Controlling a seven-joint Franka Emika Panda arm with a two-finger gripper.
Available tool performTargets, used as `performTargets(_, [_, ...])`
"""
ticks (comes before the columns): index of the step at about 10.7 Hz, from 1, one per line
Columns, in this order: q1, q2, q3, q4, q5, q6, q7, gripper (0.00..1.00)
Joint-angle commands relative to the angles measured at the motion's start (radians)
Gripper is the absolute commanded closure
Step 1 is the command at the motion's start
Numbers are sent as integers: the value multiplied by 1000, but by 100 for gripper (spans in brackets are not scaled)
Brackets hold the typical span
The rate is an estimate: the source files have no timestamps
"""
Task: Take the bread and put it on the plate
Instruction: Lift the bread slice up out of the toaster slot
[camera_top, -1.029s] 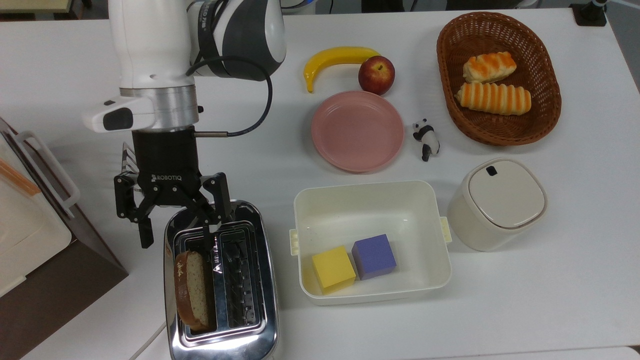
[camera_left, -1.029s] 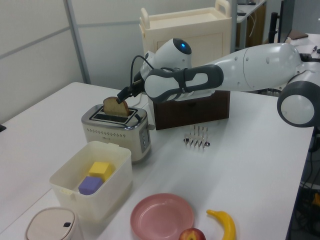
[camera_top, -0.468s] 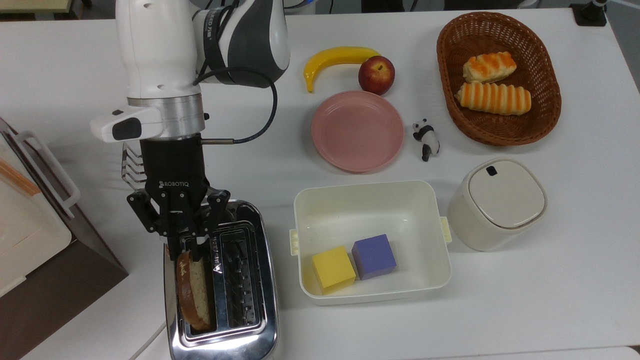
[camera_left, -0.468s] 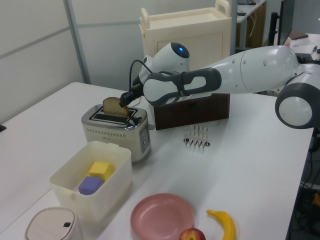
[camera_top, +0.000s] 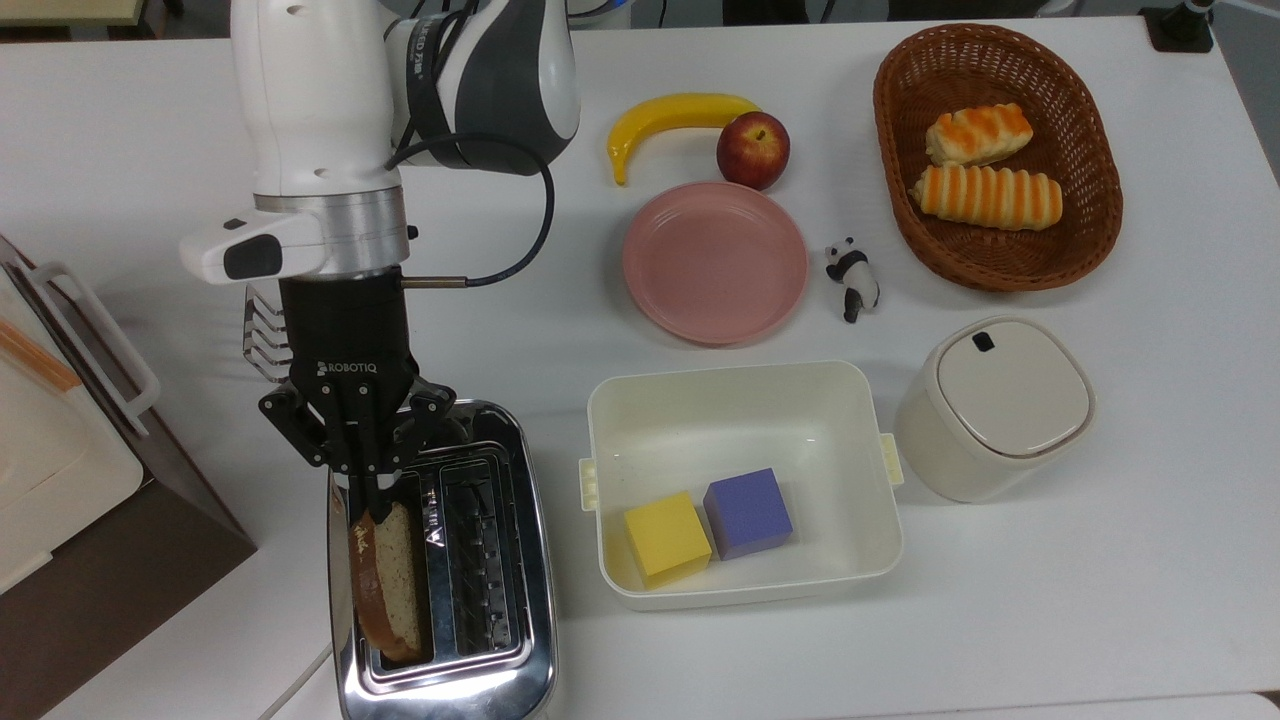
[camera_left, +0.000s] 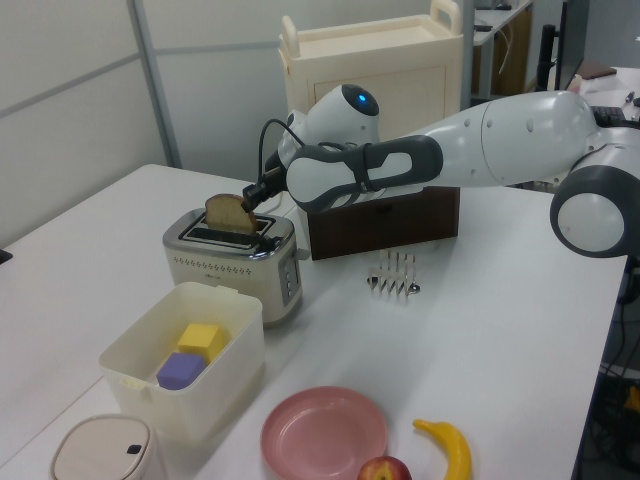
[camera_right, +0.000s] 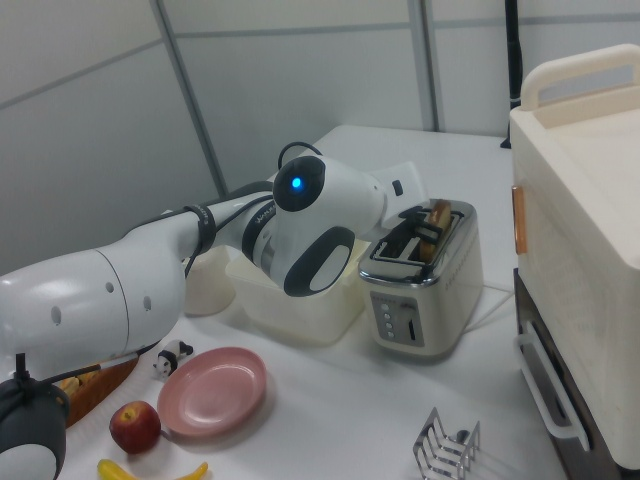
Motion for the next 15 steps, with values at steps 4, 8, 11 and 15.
performTargets(4, [4,-26,-3,-6,7,27,-14,100])
performTargets(8, [12,-54,-1,5,10,99,-3,100])
performTargets(11, [7,-139,-3,-4,8,87,-6,100])
performTargets(15, [0,-271,-9,-33,22,-76,13,100])
